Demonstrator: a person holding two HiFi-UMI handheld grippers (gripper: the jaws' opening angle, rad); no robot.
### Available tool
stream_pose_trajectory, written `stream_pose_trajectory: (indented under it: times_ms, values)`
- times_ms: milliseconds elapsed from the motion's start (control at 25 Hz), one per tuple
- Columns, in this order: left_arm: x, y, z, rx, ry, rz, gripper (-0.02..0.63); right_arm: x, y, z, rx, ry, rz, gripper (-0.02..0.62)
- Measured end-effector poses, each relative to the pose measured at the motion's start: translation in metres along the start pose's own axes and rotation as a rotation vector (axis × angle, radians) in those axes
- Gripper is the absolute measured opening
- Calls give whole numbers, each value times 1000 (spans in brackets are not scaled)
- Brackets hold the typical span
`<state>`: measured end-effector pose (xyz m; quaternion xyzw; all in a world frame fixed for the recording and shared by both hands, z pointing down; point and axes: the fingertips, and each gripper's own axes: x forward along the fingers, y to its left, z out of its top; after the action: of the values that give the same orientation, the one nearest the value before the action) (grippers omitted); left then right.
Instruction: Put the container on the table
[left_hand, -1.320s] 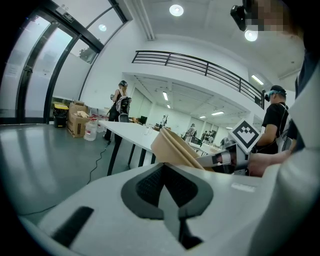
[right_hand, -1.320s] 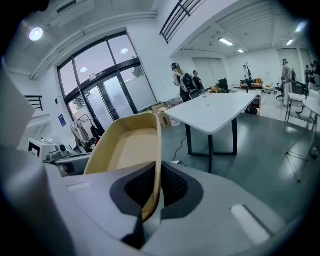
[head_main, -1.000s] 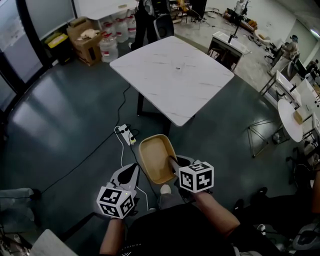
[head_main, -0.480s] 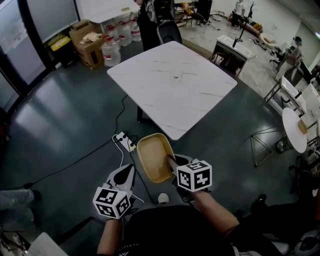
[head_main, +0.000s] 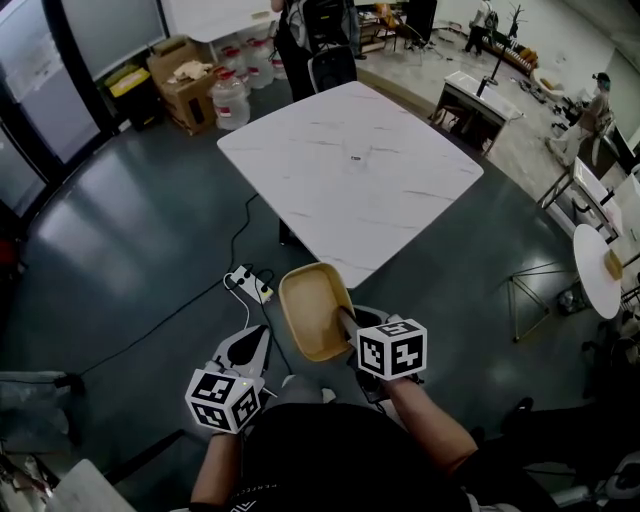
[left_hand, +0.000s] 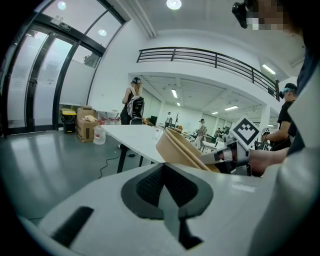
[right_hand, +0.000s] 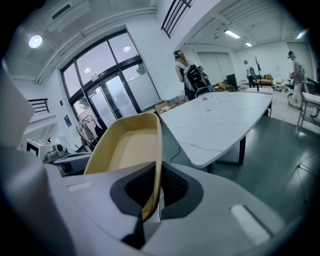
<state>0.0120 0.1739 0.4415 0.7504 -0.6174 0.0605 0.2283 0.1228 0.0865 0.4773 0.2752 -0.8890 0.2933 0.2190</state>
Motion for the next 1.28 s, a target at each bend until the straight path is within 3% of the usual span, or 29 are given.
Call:
stream_pose_trajectory:
  times_ms: [640,1280]
  values:
    - [52,23,16,-4,8,-18,-9,36,-32,26,17,5,-19,9]
    - [153,104,82,13,31,-113,-9,117,-73,111,56,-13,-107,9]
